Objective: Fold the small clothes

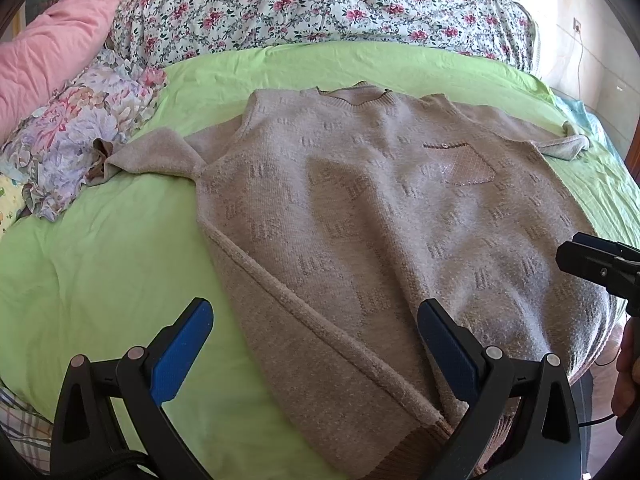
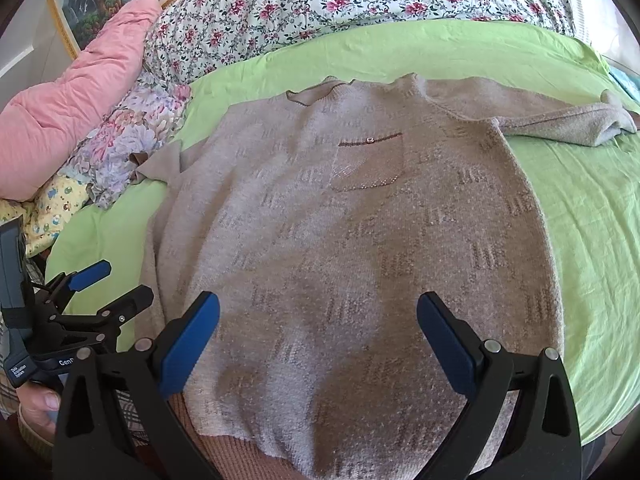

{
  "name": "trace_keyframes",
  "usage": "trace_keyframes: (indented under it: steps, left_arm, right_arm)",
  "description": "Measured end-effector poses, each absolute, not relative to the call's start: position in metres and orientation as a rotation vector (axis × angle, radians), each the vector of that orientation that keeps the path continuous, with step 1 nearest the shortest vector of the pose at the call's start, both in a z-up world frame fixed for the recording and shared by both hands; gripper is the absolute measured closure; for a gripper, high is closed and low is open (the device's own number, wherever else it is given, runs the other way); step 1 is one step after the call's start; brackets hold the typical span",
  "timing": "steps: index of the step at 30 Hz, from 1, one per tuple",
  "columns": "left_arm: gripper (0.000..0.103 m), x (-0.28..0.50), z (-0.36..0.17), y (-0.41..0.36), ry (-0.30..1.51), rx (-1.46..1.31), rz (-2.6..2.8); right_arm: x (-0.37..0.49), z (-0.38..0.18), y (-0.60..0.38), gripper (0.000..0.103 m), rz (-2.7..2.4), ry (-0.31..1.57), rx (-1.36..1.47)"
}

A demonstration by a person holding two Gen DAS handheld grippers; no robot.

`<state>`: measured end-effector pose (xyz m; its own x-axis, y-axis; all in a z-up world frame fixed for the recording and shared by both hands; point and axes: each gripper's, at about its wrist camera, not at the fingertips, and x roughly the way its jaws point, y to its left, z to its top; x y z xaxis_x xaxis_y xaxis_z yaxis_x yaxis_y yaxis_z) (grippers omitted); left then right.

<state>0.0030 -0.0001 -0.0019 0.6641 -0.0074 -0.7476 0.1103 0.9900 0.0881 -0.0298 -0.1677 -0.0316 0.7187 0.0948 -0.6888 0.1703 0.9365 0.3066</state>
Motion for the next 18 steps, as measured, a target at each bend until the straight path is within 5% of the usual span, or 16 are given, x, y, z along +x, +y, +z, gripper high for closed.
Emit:
trace_keyframes:
  steps: [18]
  left_arm:
    - [0.001, 0.025, -0.006, 0.0, 0.911, 0.117, -0.081]
  right_arm:
    - [-0.035, -0.034, -0.225, 0.004, -0.154, 0.794, 0.44]
